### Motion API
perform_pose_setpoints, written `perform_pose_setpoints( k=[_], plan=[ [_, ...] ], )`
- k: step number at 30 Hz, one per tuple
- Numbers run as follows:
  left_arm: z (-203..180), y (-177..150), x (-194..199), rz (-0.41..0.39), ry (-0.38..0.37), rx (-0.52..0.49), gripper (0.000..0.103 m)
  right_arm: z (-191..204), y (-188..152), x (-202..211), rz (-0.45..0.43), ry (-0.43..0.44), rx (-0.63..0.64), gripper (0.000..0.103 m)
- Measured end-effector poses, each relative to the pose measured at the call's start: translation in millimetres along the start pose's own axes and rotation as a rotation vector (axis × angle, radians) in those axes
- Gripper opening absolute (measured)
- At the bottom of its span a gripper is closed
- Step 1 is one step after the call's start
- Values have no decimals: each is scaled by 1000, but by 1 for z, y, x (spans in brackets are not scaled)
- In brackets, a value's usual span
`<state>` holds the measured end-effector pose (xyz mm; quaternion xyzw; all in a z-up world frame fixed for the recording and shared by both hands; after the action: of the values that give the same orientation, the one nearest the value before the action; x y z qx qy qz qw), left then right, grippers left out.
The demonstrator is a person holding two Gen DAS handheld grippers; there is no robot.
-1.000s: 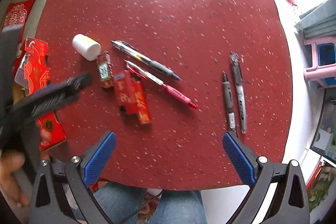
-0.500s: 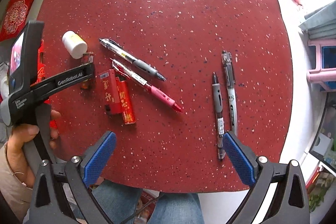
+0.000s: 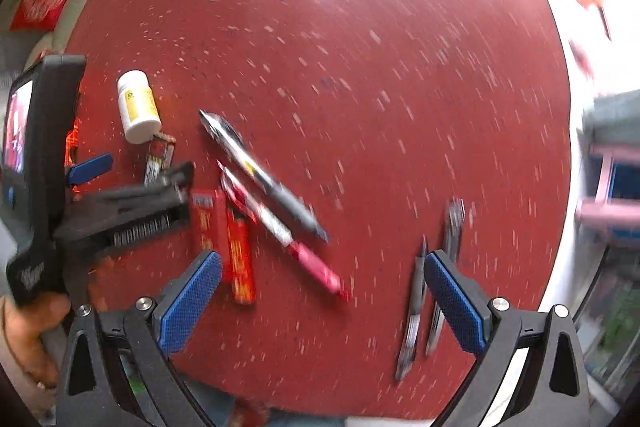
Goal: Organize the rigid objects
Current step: 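Grasp the small red-and-white medicine box with the left gripper while the right gripper grasps the clear pen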
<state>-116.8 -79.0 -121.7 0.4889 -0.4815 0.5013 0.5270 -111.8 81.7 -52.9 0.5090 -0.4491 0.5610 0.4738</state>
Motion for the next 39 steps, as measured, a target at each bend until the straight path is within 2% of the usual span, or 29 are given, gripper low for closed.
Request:
perform_pose_setpoints(
  k=[3, 10, 14, 18, 20, 24, 26, 28, 30, 32, 33, 35, 36, 37, 39],
  plan=[
    [14, -7, -1, -1, -42, 15, 103, 16, 14, -11, -22, -13, 91, 102],
    [23, -16, -4, -31, -35, -20, 103, 33, 27, -38, -26, -34, 225, 101],
    [13, -22, -4, -56, -29, -24, 103, 28, 31, -55, -8, -53, 268, 100],
    [9, -34, 10, -87, -22, -27, 103, 33, 29, -59, -27, -48, 342, 92],
    [8, -39, 10, -94, -17, -33, 103, 44, 22, -60, -29, -34, 394, 85],
    [2, -43, 16, -89, -11, -51, 103, 53, 22, -63, -30, -37, 455, 84],
    [-3, -42, 20, -81, -20, -53, 103, 65, 16, -63, -42, -60, 511, 77],
    [-6, -40, 21, -78, -15, -78, 103, 76, 7, -61, -60, -74, 593, 65],
    [-11, -39, 22, -83, -2, -99, 103, 85, -2, -62, -71, -94, 674, 60],
    [-14, -39, 23, -75, -17, -91, 103, 93, -9, -62, -69, -110, 724, 54],
    [-15, -39, 23, -70, -27, -83, 103, 97, -13, -62, -67, -113, 739, 47],
    [-16, -38, 24, -61, -32, -55, 103, 104, -19, -61, -57, -119, 742, 29],
    [-19, -37, 24, -54, -30, -61, 103, 105, -21, -61, -52, -124, 733, 10],
    [-23, -37, 25, -49, -33, -76, 103, 103, -21, -59, -50, -133, 702, 10],
    [-34, -36, 25, -41, -42, -111, 100, 91, -21, -55, -26, -92, 620, 11]
  ],
)
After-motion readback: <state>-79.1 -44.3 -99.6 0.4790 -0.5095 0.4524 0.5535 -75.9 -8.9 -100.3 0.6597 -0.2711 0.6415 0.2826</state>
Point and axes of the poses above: each gripper's, at about its wrist camera, not at the fingertips, and x roughly against the way its jaws point, z to its left, y to its top, the point moved 2 cm from there along -x, roughly the way its jaws point, and after that the axes turned 14 degrees about -x, right-handed, at the moved point
